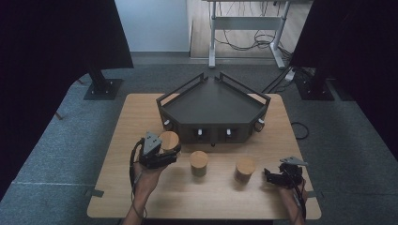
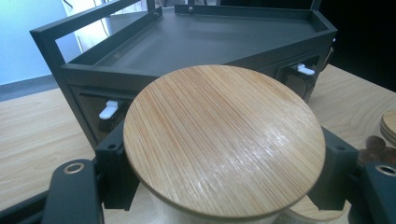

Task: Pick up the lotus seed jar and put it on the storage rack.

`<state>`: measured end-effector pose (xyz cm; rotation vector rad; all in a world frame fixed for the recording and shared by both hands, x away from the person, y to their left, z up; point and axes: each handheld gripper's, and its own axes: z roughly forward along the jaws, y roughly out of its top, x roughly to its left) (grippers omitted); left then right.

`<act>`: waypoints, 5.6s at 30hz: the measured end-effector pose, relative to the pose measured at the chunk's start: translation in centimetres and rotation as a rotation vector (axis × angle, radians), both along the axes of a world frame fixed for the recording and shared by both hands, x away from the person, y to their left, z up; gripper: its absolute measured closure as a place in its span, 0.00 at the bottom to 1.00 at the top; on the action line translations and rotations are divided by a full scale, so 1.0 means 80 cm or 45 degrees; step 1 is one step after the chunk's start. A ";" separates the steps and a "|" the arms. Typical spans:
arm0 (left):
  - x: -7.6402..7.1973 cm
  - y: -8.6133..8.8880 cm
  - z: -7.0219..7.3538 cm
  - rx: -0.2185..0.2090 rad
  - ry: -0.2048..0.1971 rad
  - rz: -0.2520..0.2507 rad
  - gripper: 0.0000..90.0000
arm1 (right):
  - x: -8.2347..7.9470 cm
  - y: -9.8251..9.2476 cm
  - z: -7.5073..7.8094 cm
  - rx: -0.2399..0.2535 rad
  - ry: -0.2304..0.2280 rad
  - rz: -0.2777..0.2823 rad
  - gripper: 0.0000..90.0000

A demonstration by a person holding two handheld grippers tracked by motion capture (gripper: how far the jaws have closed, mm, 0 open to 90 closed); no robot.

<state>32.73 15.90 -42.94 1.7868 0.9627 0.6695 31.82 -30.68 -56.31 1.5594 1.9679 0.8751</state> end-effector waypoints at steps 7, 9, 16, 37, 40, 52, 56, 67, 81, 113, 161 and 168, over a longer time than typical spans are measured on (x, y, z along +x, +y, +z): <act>0.005 -0.003 0.003 0.001 -0.003 -0.004 0.29 | 0.000 0.000 0.000 0.001 0.001 0.002 0.09; 0.007 -0.003 0.004 0.002 -0.002 -0.004 0.29 | 0.000 0.000 0.000 0.001 0.001 0.003 0.09; 0.011 -0.002 0.007 -0.005 0.000 -0.002 0.29 | 0.000 0.000 0.000 0.001 0.001 0.004 0.09; 0.025 -0.003 0.022 -0.002 -0.007 -0.003 0.29 | 0.000 0.000 0.000 0.000 0.000 0.007 0.09; 0.027 -0.003 0.024 0.000 -0.008 -0.002 0.29 | 0.000 0.000 0.000 0.000 0.000 0.007 0.09; 0.039 -0.003 0.032 0.008 -0.013 0.003 0.29 | 0.000 0.000 0.000 0.000 0.000 0.007 0.09; 0.042 -0.004 0.034 0.013 -0.015 0.004 0.29 | 0.000 0.000 0.000 0.001 0.000 0.007 0.09; 0.052 -0.006 0.040 -0.011 -0.014 0.008 0.29 | 0.000 0.000 0.000 0.000 0.000 0.007 0.09; 0.071 -0.007 0.044 -0.013 -0.004 0.034 0.29 | 0.000 0.000 0.000 0.001 0.000 0.007 0.08; 0.100 -0.014 0.048 -0.008 0.014 0.063 0.29 | 0.000 0.000 0.000 0.002 -0.001 0.007 0.09; 0.148 -0.038 0.053 0.003 -0.009 0.078 0.29 | 0.000 0.000 0.000 0.003 0.000 0.008 0.08; 0.156 -0.045 0.053 -0.007 -0.012 0.077 0.29 | 0.000 0.000 0.000 0.003 0.000 0.008 0.08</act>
